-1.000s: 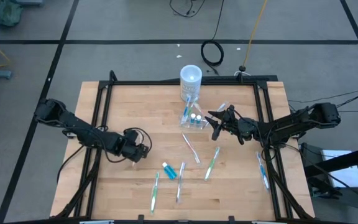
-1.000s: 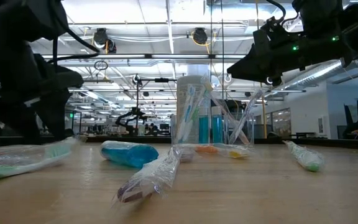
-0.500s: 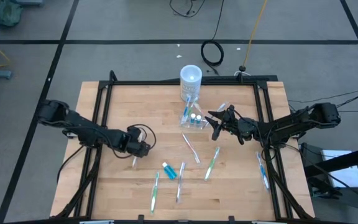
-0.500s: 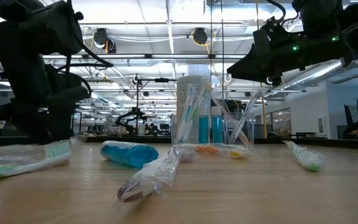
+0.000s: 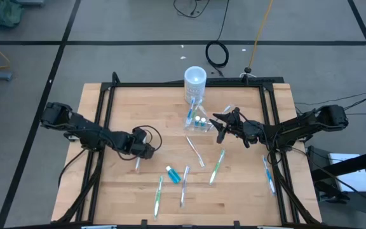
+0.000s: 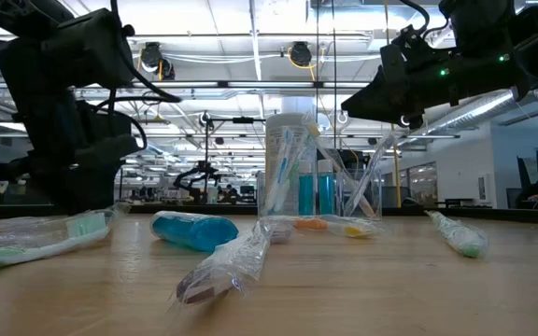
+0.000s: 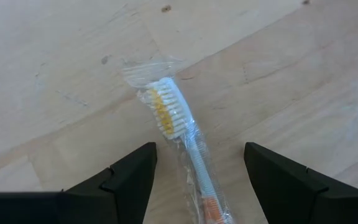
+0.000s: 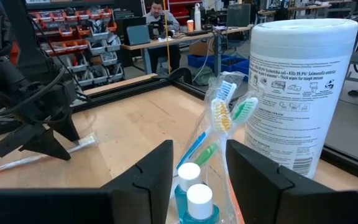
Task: Pick & Place toothbrushing station
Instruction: Put the left orange toothbrush into the transparent organizer
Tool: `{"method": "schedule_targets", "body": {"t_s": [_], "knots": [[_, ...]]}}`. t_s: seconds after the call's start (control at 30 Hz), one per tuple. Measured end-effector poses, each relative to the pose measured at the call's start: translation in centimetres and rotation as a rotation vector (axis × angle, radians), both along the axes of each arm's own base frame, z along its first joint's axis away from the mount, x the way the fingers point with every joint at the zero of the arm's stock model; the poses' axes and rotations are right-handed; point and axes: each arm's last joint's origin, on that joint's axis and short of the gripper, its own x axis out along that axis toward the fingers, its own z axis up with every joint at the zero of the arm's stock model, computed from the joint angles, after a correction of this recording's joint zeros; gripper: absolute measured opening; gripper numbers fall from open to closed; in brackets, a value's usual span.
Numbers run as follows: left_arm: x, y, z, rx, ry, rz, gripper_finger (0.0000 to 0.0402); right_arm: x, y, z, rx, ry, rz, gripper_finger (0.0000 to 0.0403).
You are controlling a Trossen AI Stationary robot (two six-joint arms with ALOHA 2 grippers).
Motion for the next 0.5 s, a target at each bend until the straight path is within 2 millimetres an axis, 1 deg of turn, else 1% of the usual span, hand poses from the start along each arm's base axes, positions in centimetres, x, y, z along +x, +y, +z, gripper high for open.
{"method": "schedule_targets", "body": {"t_s": [0.1, 0.17, 0.5], "knots": [[0.0, 0.2, 0.0, -0.009, 0.005, -0.002, 0.0246, 0.0, 0.0, 0.0, 0.0, 0.0, -0.001, 0.0139], [0.1, 0.5, 0.0, -0.014, 0.011, 0.003, 0.0228, 0.0, 0.0, 0.0, -0.001, 0.001, -0.002, 0.0139], [0.1, 1.8, -0.1, -0.022, 0.019, 0.059, 0.0097, 0.0, 0.0, 0.0, -0.129, 0.077, 0.01, 0.0139]]}}
